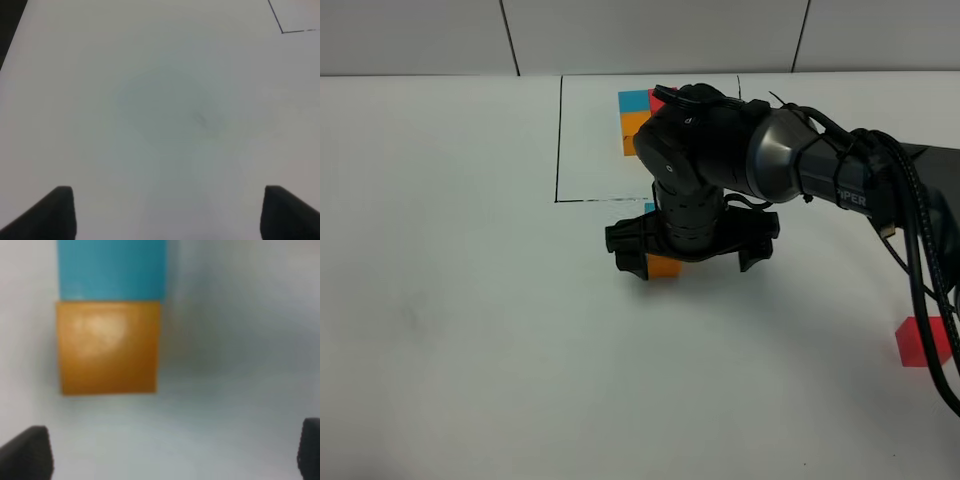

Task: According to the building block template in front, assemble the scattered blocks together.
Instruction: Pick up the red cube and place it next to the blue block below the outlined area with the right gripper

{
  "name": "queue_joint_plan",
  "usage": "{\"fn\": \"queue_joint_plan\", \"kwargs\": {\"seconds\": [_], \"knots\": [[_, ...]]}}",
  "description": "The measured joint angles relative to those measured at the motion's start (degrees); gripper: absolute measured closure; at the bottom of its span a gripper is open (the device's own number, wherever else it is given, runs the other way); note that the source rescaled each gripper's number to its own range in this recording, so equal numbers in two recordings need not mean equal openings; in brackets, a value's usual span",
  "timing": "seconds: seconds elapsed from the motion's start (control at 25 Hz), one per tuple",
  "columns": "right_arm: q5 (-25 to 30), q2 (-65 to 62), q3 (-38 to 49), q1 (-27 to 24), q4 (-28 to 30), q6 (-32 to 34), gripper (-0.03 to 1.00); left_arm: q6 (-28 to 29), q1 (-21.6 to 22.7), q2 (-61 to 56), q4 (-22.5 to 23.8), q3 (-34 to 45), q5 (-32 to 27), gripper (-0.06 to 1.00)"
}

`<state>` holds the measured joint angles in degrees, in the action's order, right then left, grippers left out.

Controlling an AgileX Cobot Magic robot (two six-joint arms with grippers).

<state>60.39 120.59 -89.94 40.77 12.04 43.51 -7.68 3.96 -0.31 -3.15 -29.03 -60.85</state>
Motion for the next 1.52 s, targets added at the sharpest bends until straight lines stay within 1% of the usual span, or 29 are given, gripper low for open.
{"fn": "queue_joint_plan", "kwargs": {"seconds": [0.12,0.24,0.4,0.48,0.6,0.68,0.88,1.0,1.12,1.32,1.52], "knots": [[3.82,-1.68,0.0,-0.32,3.56,-0.49,-0.03,0.0,0.0,0.0,0.0,0.0,0.0,0.19],[4.49,-4.81,1.48,-1.81,3.52,-1.5,-0.03,0.0,0.0,0.0,0.0,0.0,0.0,0.19],[1.04,-10.63,8.26,-4.9,2.99,-1.87,-0.03,0.0,0.0,0.0,0.0,0.0,0.0,0.19],[-1.68,-14.13,13.66,-6.83,2.43,-2.52,-0.03,0.0,0.0,0.0,0.0,0.0,0.0,0.19],[-4.74,-19.63,20.43,-10.56,0.61,-5.4,-0.03,0.0,0.0,0.0,0.0,0.0,0.0,0.19],[-5.6,-23.3,24.01,-13.43,-0.65,-7.85,-0.03,0.0,0.0,0.0,0.0,0.0,0.0,0.19],[-6.3,-33.29,31.27,-19.7,-5.3,-15.06,-0.03,0.0,0.0,0.0,0.0,0.0,0.0,0.19],[-6.57,-39.04,35.34,-23.61,-7.71,-18.06,-0.03,0.0,0.0,0.0,0.0,0.0,0.0,0.19],[-6.61,-44.32,39.58,-26.31,-8.24,-19.46,-0.03,0.0,0.0,0.0,0.0,0.0,0.0,0.19],[-6.56,-51.6,46.22,-29.57,-8.3,-20.49,-0.02,0.0,0.0,0.0,0.0,0.0,0.0,0.19],[-6.41,-53.87,48.28,-30.05,-8.51,-22.64,0.0,0.0,0.0,0.0,0.0,0.0,0.0,0.19]]}}
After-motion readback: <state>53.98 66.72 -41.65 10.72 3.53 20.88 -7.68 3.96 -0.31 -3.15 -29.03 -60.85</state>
